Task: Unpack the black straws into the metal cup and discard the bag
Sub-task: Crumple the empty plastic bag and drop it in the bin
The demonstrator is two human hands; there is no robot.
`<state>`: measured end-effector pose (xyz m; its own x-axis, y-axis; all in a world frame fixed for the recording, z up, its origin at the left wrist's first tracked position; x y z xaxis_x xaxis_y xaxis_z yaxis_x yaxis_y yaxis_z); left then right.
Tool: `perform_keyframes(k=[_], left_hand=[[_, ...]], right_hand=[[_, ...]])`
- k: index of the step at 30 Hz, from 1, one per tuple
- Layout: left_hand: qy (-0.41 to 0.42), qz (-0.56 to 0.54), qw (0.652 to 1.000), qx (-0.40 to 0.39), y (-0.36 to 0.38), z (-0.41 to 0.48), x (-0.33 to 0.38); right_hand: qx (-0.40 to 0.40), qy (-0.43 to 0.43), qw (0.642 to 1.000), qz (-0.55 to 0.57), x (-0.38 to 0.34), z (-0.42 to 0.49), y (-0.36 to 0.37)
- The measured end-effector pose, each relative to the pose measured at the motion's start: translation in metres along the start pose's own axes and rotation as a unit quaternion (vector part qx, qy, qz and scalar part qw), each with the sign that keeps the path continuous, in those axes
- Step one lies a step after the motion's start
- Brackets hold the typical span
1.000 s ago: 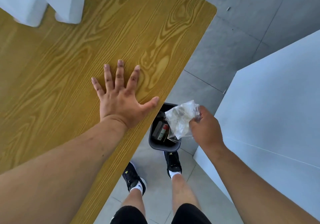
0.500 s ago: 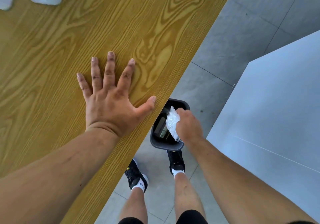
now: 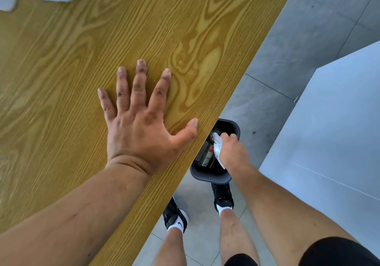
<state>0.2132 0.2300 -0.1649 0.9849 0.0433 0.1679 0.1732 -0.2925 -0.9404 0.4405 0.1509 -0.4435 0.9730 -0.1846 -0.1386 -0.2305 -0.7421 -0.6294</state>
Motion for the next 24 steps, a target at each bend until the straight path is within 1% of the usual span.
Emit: perform_keyframes(k=[3, 6, 12, 16, 18, 20, 22, 24], left_hand=[[0.052, 0.015, 0.999, -0.004, 0.002, -0.003, 0.01], [0.073, 0.024, 0.997, -0.003, 0.001, -0.005, 0.015], [0.075, 0.022, 0.997, 0.0, 0.001, -0.004, 0.014], [0.075, 0.019, 0.997, 0.008, 0.002, -0.003, 0.012], [0.076, 0.017, 0.997, 0.014, 0.002, -0.003, 0.012], [0.077, 0.016, 0.997, 0.014, 0.003, -0.003, 0.011], [0.076, 0.018, 0.997, 0.013, 0.004, -0.003, 0.011], [0.075, 0.016, 0.997, 0.007, 0.004, -0.003, 0.012]], right_hand=[[-0.005, 0.007, 1.0, -0.002, 0.001, 0.005, 0.006], [-0.005, 0.016, 1.0, 0.005, 0.003, 0.01, 0.008], [-0.004, 0.039, 0.999, 0.014, 0.004, 0.023, 0.008], [0.025, 0.062, 0.998, 0.017, 0.005, 0.033, 0.005], [0.027, 0.06, 0.998, 0.017, 0.002, 0.038, 0.008], [-0.014, 0.036, 0.999, 0.023, -0.005, 0.043, 0.021], [-0.078, 0.005, 0.997, 0.023, -0.013, 0.043, 0.039], [-0.122, -0.006, 0.992, 0.027, -0.016, 0.04, 0.052]])
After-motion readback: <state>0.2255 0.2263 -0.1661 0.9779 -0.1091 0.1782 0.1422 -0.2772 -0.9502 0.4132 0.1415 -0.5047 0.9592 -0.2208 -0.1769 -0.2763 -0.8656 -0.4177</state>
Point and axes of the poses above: each hand's wrist, its own z-axis towards the middle knuckle, its own y-axis out of the palm, x = y × z, the point moved 9 cm from there along z, towards the middle knuckle, and after that the axes turned 8 degrees about -x, right-handed, at the moved point
